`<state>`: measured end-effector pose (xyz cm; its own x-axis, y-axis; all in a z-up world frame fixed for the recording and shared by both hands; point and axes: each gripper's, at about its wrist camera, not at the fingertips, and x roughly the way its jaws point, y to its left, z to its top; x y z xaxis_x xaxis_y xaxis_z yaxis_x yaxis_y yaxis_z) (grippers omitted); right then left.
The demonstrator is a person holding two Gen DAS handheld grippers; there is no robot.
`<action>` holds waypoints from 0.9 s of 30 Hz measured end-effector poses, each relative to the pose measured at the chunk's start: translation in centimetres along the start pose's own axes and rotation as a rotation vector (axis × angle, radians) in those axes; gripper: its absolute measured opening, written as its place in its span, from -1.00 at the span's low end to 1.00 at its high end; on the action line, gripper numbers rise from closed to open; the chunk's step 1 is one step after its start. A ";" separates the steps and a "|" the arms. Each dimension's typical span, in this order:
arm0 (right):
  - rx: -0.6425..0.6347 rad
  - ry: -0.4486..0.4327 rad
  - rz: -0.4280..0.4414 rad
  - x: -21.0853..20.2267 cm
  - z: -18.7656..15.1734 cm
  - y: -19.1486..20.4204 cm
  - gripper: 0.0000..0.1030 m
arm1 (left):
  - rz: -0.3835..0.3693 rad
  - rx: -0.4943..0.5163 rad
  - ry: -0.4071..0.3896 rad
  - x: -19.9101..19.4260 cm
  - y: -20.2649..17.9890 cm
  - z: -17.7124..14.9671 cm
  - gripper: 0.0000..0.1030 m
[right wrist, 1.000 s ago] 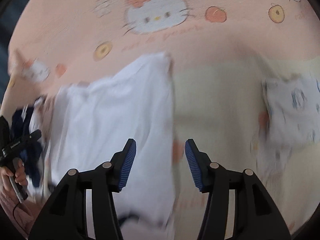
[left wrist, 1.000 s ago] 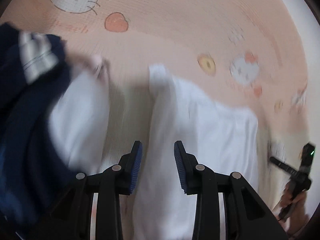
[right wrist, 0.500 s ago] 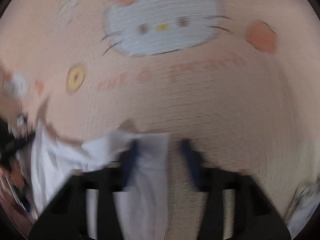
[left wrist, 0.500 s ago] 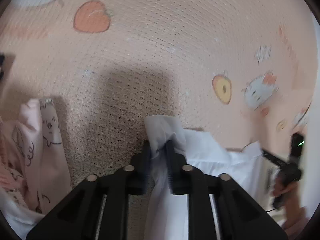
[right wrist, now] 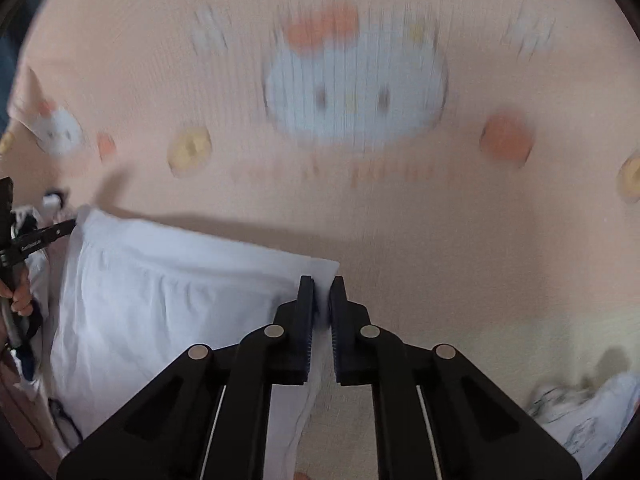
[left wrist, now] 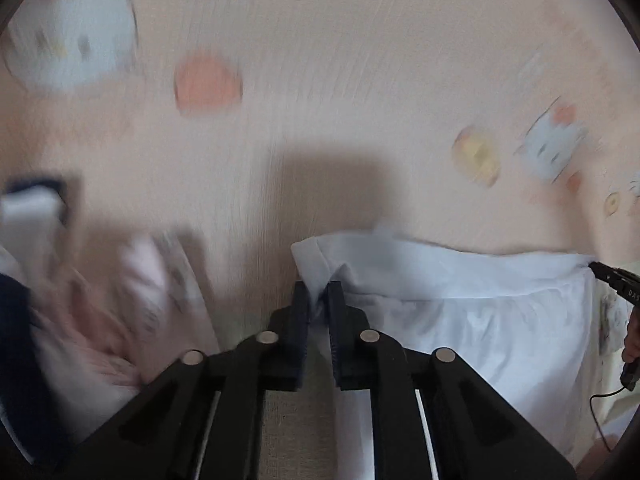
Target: Fold clothes
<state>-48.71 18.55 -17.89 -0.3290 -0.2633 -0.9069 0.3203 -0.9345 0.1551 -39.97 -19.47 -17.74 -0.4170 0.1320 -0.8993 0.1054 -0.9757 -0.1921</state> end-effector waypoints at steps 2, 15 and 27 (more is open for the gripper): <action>0.036 0.070 0.021 1.9 -0.4 -0.6 -0.26 | -0.058 -0.024 -0.016 -0.2 0.3 0.2 -0.27; -0.080 -0.094 0.025 -0.6 0.2 2.7 -0.91 | -0.009 0.108 -0.131 -3.0 -2.0 1.4 -0.86; 0.060 -0.056 -0.035 -0.2 0.3 -0.9 -0.21 | 0.060 0.112 -0.102 -1.9 -2.0 3.1 -0.21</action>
<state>-49.19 19.40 -17.71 -0.3891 -0.2418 -0.8889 0.2548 -0.9555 0.1484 -42.22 -18.29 -14.45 -0.5033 0.0601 -0.8620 0.0342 -0.9954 -0.0893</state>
